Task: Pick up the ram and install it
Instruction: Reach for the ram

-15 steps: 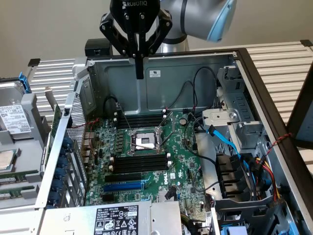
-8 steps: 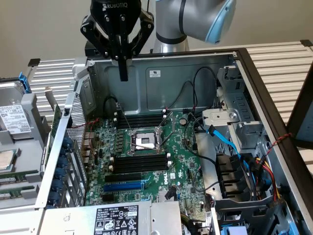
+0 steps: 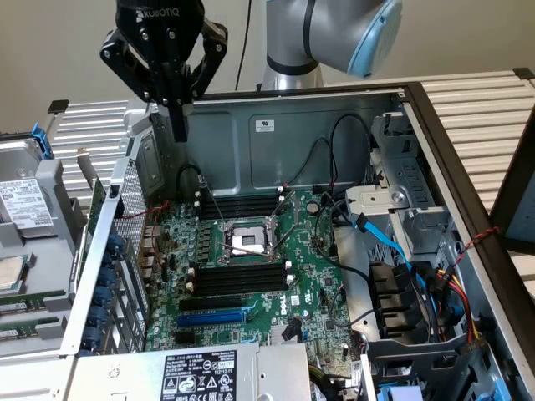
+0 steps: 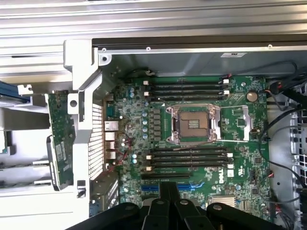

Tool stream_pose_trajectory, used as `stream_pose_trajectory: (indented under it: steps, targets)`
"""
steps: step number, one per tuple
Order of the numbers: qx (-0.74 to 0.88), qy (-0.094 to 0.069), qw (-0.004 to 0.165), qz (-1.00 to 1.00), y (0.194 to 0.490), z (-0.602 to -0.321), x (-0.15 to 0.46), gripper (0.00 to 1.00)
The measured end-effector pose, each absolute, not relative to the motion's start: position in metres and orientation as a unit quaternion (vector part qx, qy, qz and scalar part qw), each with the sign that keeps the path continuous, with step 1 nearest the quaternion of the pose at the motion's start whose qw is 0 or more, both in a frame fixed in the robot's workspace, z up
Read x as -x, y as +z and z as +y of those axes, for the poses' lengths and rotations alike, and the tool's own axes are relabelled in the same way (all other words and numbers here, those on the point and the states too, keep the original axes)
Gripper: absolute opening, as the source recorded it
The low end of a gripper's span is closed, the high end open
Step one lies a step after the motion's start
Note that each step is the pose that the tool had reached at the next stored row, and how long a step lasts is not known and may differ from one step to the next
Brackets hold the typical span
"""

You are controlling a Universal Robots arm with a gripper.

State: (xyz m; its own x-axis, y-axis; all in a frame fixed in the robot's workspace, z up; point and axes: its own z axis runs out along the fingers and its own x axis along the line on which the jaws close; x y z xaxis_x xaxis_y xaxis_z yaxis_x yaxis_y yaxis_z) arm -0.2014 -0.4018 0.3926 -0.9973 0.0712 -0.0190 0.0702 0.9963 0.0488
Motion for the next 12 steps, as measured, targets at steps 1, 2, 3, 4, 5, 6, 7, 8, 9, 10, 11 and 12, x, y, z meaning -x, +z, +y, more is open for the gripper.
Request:
stream_pose_trajectory:
  steps: [1,2,3,4,5,6,7,8,9,10,11,12]
  targets:
    - [-0.035,0.024,0.01,0.999,0.393,-0.402,0.206,0.11]
    - [-0.035,0.024,0.01,0.999,0.393,-0.402,0.211,0.11]
    - [-0.035,0.024,0.01,0.999,0.393,-0.402,0.215,0.11]
    - [-0.035,0.024,0.01,0.999,0.393,-0.402,0.22,0.11]
    - [-0.035,0.024,0.01,0.999,0.393,-0.402,0.224,0.11]
    - [-0.035,0.024,0.01,0.999,0.393,-0.402,0.229,0.11]
    - [-0.035,0.024,0.01,0.999,0.393,-0.402,0.233,0.11]
    - [-0.035,0.024,0.01,0.999,0.393,-0.402,0.238,0.11]
    - [-0.035,0.024,0.01,0.999,0.392,-0.402,0.242,0.11]
    - [-0.035,0.024,0.01,0.999,0.392,-0.402,0.247,0.11]
    - [-0.035,0.024,0.01,0.999,0.392,-0.402,0.252,0.11]
    - [-0.035,0.024,0.01,0.999,0.392,-0.402,0.256,0.11]
